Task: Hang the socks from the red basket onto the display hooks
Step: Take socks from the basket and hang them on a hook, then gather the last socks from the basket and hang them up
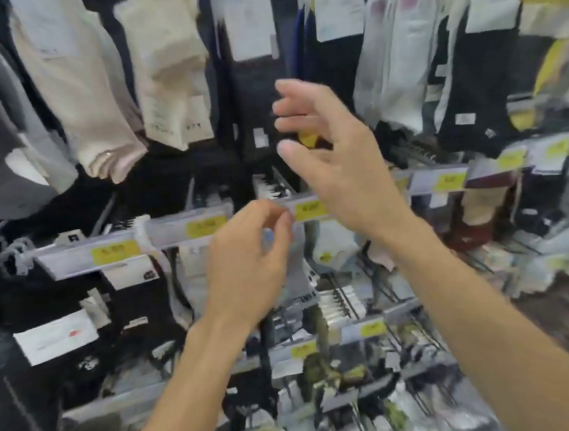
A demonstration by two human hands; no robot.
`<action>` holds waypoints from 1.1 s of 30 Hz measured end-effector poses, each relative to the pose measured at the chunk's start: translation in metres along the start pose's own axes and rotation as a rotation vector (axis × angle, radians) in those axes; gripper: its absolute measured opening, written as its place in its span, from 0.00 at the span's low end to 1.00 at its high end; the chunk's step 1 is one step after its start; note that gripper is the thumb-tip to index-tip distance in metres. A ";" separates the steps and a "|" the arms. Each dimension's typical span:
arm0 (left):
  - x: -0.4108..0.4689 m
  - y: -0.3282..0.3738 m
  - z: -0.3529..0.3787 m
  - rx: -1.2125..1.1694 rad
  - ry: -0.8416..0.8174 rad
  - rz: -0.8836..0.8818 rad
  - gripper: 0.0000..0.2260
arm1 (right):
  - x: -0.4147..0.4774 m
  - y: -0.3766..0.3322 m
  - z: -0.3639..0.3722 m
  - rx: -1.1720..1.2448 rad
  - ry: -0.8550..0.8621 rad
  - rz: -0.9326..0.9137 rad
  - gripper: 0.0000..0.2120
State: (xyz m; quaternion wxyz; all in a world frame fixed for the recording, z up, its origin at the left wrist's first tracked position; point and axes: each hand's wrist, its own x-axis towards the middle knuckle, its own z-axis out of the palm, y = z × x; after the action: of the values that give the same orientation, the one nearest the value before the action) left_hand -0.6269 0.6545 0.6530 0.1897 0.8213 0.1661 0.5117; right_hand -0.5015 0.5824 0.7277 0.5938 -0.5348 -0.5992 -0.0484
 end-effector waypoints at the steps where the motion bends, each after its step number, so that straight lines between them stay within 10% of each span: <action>1: -0.009 0.014 0.026 -0.062 -0.081 -0.016 0.10 | -0.039 0.011 -0.018 -0.008 -0.010 0.056 0.21; 15: -0.440 0.131 0.327 0.060 -1.802 -0.313 0.12 | -0.665 0.040 -0.272 -0.234 0.088 1.802 0.17; 21: -0.467 0.188 0.367 0.153 -1.902 0.005 0.12 | -0.768 0.003 -0.307 -0.229 0.113 2.056 0.13; 33: -0.476 0.263 0.540 0.150 -2.094 -0.018 0.08 | -0.809 0.052 -0.393 -0.064 0.411 2.290 0.12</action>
State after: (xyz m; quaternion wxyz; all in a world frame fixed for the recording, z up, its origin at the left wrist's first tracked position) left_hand -0.3187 0.1260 0.1919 0.1910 0.8621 -0.0434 -0.4674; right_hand -0.4304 -0.1398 0.1937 0.3625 -0.7602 0.3436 0.4154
